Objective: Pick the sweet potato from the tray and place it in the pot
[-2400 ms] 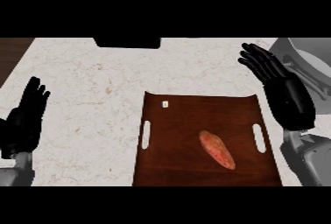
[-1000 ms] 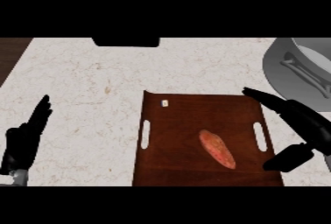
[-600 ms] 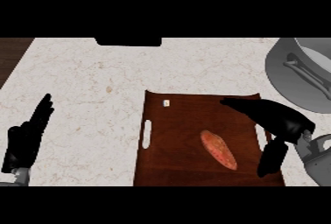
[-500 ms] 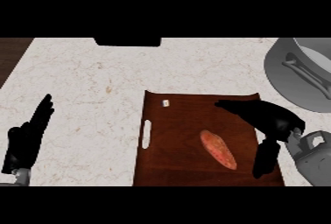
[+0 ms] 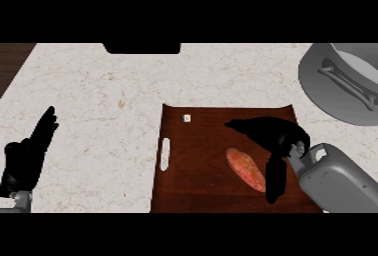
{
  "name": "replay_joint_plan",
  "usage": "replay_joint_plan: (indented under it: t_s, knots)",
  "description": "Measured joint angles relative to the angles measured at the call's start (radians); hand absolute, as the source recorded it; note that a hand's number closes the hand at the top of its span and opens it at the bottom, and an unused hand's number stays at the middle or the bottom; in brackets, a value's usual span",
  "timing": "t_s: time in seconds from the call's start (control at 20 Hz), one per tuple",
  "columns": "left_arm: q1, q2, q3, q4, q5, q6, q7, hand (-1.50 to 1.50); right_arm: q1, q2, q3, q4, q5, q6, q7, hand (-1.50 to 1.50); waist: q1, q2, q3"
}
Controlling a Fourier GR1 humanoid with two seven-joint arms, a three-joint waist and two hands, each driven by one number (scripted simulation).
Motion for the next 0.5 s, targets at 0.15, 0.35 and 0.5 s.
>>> replay_joint_plan:
  t_s: [0.15,0.35,0.5]
  knots:
    - [-0.009,-0.014,0.009,0.015,-0.01,-0.01,-0.008,0.0,-0.006,0.055,0.02,0.031,0.055,0.008,0.022,-1.5,-0.001,0.0,0.0]
    - [0.006,-0.026,0.017,-0.026,-0.03,-0.019,0.027,0.0,0.003,0.096,0.009,0.082,0.126,0.037,-0.003,-1.5,-0.001,0.0,0.001]
    - [0.033,-0.042,0.025,-0.039,-0.042,-0.029,0.013,0.0,0.007,0.134,0.002,0.121,0.168,0.055,-0.011,-1.5,0.0,0.0,0.0]
